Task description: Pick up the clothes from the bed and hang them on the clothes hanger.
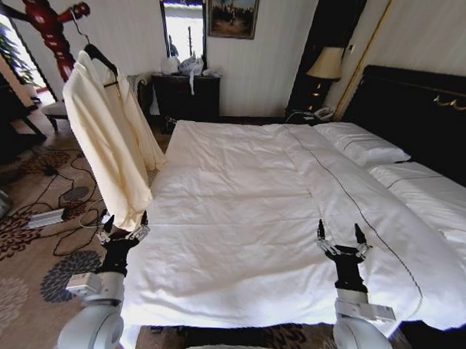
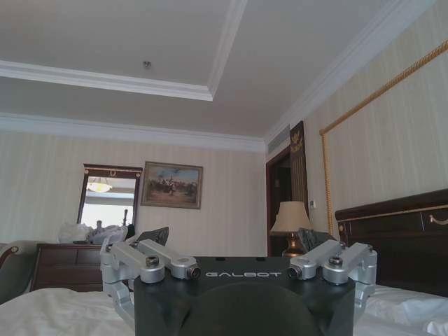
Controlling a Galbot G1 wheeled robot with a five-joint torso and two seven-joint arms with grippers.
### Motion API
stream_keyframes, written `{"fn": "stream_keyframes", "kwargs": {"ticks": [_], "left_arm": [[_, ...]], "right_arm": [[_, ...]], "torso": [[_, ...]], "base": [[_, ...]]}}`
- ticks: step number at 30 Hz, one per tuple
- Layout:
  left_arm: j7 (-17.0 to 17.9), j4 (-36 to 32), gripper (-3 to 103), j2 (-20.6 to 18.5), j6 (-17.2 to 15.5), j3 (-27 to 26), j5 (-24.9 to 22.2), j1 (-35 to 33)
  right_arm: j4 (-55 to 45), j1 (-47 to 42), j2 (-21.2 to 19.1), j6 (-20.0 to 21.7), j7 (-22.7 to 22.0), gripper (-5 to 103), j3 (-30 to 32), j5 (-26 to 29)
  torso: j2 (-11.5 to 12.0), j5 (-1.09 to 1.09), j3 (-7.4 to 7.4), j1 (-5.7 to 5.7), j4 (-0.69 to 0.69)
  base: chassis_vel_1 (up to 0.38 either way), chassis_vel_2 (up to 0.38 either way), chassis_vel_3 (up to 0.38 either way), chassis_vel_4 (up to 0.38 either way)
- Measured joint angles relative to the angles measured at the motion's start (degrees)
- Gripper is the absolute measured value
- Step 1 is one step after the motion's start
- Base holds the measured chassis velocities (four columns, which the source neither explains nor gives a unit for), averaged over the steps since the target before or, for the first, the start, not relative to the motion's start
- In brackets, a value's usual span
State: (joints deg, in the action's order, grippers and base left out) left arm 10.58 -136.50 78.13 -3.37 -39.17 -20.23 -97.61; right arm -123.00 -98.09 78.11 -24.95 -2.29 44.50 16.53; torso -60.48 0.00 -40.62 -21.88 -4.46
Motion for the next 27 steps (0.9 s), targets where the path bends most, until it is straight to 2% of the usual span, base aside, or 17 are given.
{"fn": "stream_keyframes", "kwargs": {"ticks": [27], "left_arm": [[0.18, 0.15, 100, -0.35, -0.23, 0.03, -0.37, 0.22]], "right_arm": [[0.17, 0.1, -0.17, 0.09, 0.21, 100, 0.01, 0.34]], "torso": [[0.0, 0.0, 0.0, 0.0, 0.0]], "base": [[0.0, 0.0, 0.0, 0.0]]}}
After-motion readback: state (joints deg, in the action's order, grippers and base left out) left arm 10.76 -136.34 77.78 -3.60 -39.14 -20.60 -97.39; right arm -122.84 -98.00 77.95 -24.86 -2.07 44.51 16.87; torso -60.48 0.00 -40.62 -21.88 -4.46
